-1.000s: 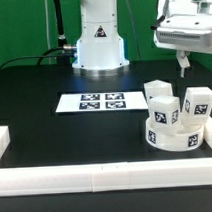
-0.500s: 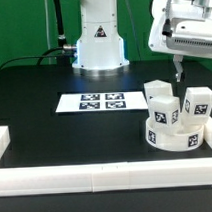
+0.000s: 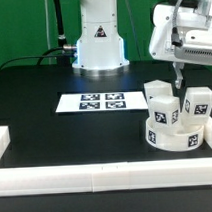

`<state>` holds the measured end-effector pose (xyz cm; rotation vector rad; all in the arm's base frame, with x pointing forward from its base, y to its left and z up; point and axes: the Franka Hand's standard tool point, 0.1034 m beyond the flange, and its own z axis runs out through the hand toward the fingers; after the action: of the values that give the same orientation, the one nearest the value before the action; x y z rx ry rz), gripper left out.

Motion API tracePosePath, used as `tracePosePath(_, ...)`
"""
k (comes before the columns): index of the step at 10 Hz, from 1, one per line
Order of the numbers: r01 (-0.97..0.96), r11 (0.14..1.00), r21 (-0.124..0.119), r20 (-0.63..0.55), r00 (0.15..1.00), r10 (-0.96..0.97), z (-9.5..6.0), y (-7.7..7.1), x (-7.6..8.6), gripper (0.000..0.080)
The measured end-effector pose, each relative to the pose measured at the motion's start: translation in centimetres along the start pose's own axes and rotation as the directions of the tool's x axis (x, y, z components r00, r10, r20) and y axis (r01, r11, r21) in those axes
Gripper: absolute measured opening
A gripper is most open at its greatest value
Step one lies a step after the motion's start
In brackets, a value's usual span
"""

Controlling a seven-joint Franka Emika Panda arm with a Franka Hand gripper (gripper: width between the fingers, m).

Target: Assemble stool

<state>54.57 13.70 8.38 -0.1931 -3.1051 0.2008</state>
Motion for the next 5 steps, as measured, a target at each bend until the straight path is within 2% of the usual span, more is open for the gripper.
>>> tracePosePath(4,-0.008,1.000,0.000,-0.010,1.000,0.008,0.54,-0.75,-0.12,0.0636)
tracePosePath(5,-0.012,1.000,0.000,-0.011,1.000,0.012,0.57,-0.91,-0.17,0.0462)
